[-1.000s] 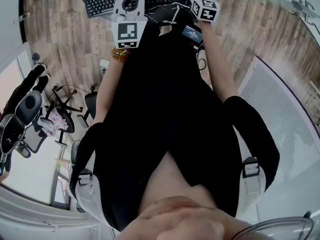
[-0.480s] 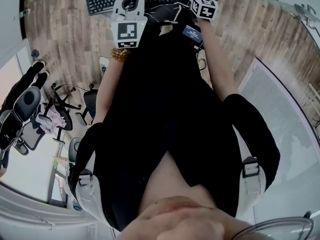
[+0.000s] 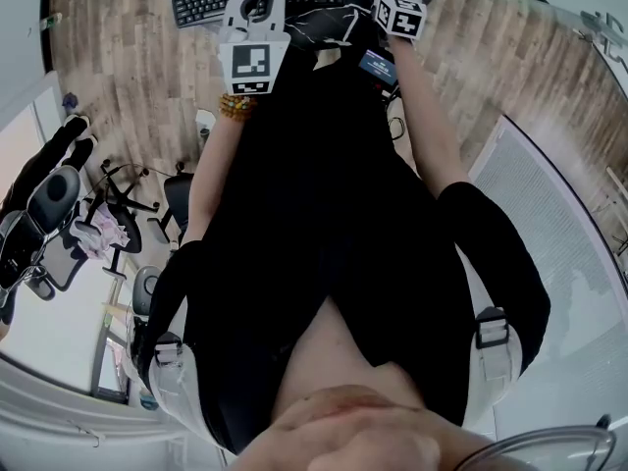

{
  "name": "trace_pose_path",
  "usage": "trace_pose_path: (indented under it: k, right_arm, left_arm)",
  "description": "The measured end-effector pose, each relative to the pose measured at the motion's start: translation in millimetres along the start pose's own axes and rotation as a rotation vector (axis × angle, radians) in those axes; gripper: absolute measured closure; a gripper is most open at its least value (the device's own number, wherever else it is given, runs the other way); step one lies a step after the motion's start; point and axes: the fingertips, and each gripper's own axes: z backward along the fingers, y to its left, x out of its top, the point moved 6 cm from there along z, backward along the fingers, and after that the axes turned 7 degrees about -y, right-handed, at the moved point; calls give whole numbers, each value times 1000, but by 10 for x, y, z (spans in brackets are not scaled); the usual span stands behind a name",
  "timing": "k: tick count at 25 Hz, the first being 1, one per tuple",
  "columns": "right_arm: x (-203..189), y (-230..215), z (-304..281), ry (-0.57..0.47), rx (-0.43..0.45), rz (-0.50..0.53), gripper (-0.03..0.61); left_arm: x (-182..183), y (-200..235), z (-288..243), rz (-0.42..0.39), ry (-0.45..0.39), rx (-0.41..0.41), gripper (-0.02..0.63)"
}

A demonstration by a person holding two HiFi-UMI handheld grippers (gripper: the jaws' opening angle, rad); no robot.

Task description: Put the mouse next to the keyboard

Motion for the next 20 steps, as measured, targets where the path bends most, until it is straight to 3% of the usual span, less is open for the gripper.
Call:
trace_pose_path:
  k: [20]
  right_arm:
    - [-270,-63,-183,98,-2,-18,290]
  left_arm:
    - [-43,-8,40,-14,31,1,597]
